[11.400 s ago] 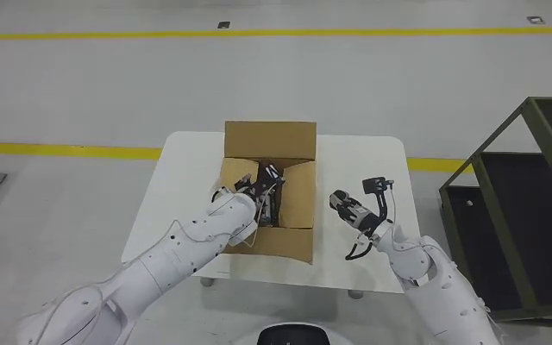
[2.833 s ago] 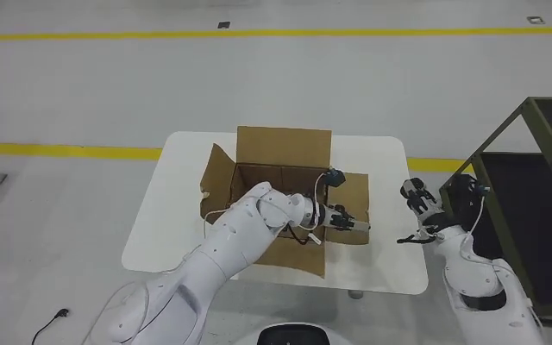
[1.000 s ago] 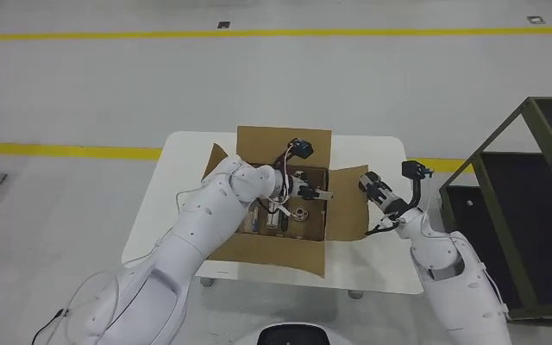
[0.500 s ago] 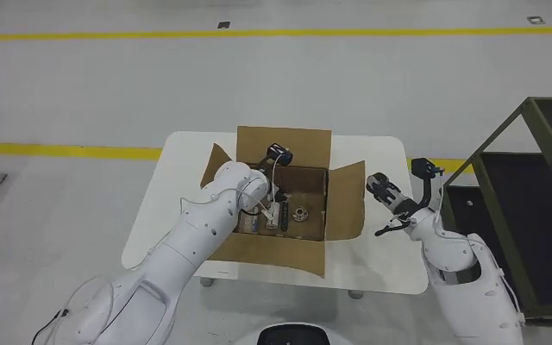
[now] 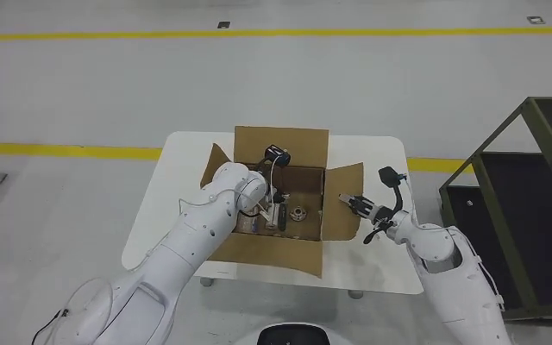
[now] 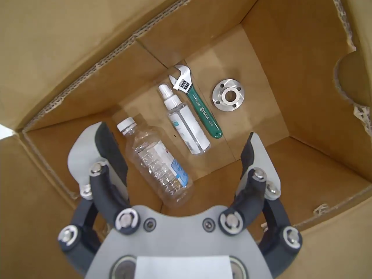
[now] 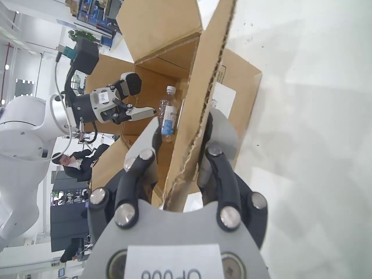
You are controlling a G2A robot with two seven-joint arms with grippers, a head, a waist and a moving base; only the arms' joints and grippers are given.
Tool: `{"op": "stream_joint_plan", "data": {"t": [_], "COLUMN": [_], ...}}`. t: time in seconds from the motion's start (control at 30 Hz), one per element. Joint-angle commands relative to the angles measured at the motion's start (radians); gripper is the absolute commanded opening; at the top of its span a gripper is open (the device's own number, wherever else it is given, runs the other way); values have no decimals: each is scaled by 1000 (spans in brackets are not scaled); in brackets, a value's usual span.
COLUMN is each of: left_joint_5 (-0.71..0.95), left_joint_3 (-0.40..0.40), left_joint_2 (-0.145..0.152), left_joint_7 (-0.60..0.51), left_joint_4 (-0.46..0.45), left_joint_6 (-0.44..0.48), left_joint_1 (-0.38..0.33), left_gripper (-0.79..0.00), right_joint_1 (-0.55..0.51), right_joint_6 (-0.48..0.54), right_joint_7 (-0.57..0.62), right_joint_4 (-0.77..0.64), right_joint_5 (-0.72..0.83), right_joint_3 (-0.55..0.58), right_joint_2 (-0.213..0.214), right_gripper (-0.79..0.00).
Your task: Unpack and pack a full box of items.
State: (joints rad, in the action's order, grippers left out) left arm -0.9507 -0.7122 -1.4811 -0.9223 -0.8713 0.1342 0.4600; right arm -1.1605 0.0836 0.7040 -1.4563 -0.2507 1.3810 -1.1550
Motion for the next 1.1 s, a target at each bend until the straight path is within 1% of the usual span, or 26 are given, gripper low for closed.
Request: {"op": "stream_joint_plan", "data": {"t": [0.0,0.03,0.27,0.4,0.53,0.63,0.83,1.07], "left_joint_5": [0,-11,-64,-117,-110,-102,-64,-100], "left_joint_3": [0,0,-1,-4,-19,-26,-45,-35], "left_joint_2": [0,2,5,7,7,5,0,-7], "left_joint_7": [0,6,-49,-94,-142,-147,-121,-75], "left_joint_4": [0,9,26,53,88,115,155,207], "left_joint_6": [0,-9,-40,-100,-138,-149,-134,-132], "left_joint_1": [0,13,21,15,20,30,46,42], "left_gripper": [0,0,0,0,0,0,0,0], "right_joint_1": [2,2,-16,-27,-36,-43,-62,-76], "right_joint_6": [3,5,0,-8,-13,-16,-19,-23], "right_joint_7": [-5,-6,-12,-19,-22,-21,-23,-23], "right_joint_4": [5,5,-7,-27,-45,-57,-75,-85], "right_joint_5": [4,5,1,0,-3,-5,-12,-13], "right_joint_3": [-6,-8,-2,3,10,13,17,20], "right_joint_2": [-1,0,3,6,8,10,14,17], "right_gripper": [-785,-785,-785,-785,-785,-785,-785,-785]}}
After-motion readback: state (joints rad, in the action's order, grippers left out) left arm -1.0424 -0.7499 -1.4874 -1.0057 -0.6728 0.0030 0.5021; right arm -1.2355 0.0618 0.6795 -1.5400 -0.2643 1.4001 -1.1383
